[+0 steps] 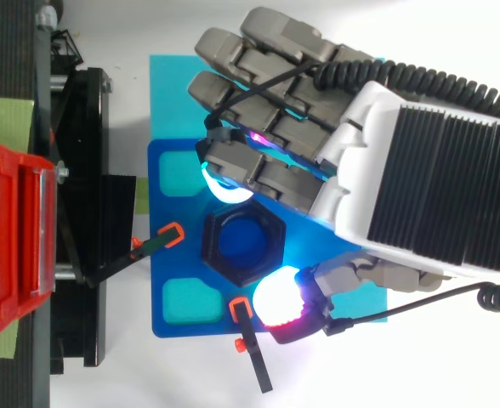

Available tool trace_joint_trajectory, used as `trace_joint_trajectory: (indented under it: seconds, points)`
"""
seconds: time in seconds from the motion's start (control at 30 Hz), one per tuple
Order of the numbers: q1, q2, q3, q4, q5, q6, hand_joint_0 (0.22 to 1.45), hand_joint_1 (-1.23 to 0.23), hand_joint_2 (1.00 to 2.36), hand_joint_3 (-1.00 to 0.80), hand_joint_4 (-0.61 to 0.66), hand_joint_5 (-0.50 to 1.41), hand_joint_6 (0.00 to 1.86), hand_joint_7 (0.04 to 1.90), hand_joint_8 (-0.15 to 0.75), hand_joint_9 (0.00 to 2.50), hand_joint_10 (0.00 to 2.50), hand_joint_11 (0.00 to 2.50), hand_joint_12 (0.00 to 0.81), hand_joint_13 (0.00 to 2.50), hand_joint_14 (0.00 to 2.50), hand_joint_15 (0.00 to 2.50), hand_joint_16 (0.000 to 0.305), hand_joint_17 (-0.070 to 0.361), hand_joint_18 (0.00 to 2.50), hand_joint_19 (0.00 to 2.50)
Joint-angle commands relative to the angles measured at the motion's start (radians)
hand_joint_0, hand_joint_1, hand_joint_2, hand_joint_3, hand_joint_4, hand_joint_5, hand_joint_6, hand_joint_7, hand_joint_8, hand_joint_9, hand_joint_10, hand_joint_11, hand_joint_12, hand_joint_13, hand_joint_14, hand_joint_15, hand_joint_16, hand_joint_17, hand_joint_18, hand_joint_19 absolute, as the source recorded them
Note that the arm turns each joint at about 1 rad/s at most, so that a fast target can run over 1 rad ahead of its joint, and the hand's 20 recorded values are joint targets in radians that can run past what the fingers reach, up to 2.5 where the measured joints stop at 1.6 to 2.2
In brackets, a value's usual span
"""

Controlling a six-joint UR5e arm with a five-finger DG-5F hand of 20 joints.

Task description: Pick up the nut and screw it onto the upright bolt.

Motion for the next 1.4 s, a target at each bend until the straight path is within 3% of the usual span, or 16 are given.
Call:
trace_joint_trajectory:
  seconds: [0.0,0.63,1.0,1.37]
  points:
    - [0.0,0.0,0.0,0.0,0.0,0.0,0.53,-0.65,1.0,-0.5,0.33,-0.15,0.5,1.31,0.321,0.39,0.0,0.0,0.406,0.18,0.0,0.0,0.054,0.122,0.09,0.0]
    - [-0.013,-0.002,0.0,-0.002,-0.035,-0.003,0.49,-0.6,1.0,-0.5,0.35,-0.16,0.5,1.25,0.333,0.39,0.0,0.0,0.419,0.18,0.0,0.0,0.057,0.128,0.09,0.0]
    - [-0.014,-0.002,0.0,-0.002,-0.037,-0.003,0.43,-0.46,1.0,-0.5,0.36,-0.18,0.5,1.07,0.352,0.39,0.0,0.0,0.45,0.19,0.0,0.0,0.063,0.141,0.09,0.0]
    - [-0.014,-0.002,0.0,0.003,-0.048,-0.003,0.37,-0.48,1.0,-0.5,0.33,-0.22,0.5,0.89,0.367,0.36,0.0,0.0,0.486,0.18,0.0,0.0,0.071,0.159,0.08,0.0]
